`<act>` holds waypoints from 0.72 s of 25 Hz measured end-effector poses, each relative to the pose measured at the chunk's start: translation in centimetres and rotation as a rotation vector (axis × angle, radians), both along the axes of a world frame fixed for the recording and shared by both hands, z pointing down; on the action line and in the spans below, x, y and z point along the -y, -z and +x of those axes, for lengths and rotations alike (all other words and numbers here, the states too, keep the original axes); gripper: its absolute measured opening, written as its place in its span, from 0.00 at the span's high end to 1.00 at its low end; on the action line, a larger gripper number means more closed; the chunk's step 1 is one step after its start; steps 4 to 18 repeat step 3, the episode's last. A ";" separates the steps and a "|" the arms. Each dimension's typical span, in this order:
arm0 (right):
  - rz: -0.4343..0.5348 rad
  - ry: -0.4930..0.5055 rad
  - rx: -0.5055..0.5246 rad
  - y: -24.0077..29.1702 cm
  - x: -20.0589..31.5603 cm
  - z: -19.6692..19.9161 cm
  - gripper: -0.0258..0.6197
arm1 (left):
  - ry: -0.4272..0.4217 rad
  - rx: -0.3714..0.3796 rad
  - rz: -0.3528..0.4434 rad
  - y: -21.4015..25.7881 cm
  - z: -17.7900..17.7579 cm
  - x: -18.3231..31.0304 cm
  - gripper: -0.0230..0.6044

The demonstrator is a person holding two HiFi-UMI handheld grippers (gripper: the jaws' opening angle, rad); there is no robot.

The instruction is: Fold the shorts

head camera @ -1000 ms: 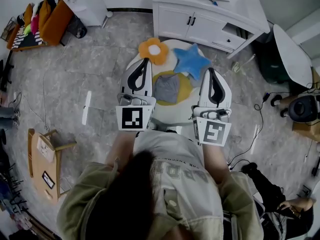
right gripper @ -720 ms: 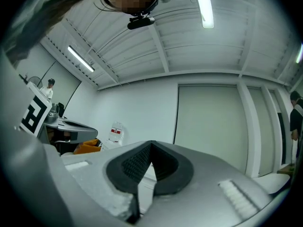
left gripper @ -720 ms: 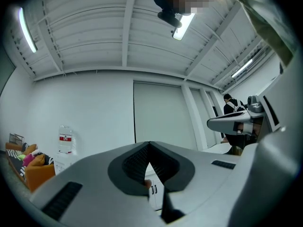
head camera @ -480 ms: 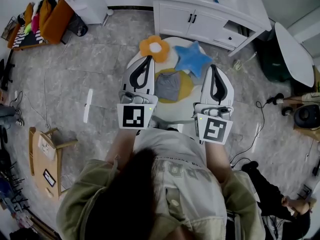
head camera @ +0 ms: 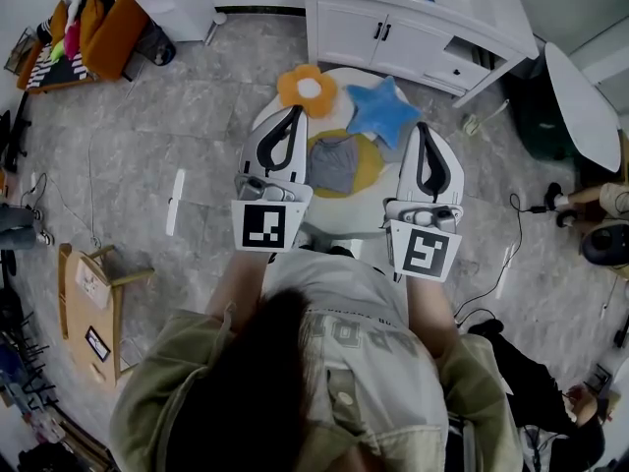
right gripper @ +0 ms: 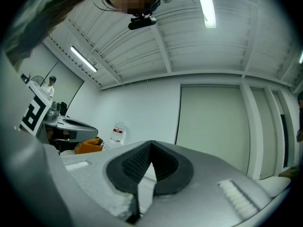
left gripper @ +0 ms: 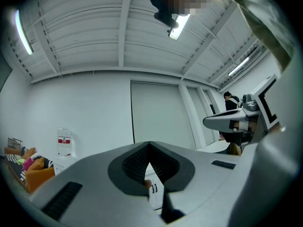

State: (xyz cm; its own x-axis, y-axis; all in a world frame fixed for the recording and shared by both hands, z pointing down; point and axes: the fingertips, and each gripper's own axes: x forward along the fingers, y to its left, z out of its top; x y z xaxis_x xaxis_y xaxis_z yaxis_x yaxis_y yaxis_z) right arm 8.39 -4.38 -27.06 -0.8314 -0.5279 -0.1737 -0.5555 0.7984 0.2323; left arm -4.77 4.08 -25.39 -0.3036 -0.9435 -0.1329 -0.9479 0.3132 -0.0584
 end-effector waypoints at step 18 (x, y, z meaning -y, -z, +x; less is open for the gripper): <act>0.004 0.005 -0.012 -0.3 0.1 -0.1 0.96 | 0.003 0.004 -0.002 0.0 -0.2 0.1 0.95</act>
